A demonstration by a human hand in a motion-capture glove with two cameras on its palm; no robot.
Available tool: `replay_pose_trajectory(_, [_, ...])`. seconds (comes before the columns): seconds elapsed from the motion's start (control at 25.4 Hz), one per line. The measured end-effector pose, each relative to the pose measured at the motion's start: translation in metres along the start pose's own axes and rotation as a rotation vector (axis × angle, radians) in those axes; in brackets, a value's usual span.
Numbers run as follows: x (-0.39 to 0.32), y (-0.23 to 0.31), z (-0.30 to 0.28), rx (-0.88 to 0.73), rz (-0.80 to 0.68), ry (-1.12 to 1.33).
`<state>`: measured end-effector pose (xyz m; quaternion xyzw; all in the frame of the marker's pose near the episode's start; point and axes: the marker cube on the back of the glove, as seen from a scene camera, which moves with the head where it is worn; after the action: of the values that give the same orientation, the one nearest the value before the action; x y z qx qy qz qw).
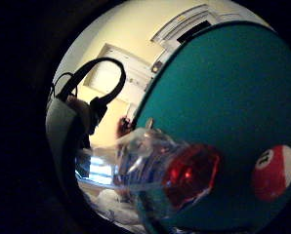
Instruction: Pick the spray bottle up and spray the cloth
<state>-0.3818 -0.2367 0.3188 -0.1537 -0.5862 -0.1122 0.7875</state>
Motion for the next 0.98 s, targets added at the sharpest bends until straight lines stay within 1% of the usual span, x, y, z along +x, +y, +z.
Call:
replay_pose_trajectory(0.12, [0.002, 0.008, -0.002, -0.009, 0.042, 0.016])
replay_pose_trajectory(0.31, [0.013, 0.032, -0.009, -0.03, 0.156, 0.056])
replay_pose_trajectory(0.43, [0.014, 0.045, -0.017, -0.038, 0.214, 0.118])
replay_pose_trajectory(0.59, [0.008, 0.063, -0.029, -0.062, 0.256, 0.231])
replay_pose_trajectory(0.79, [-0.013, 0.085, -0.044, -0.124, 0.242, 0.413])
replay_pose_trajectory(0.98, [-0.039, 0.102, -0.061, -0.12, 0.175, 0.627])
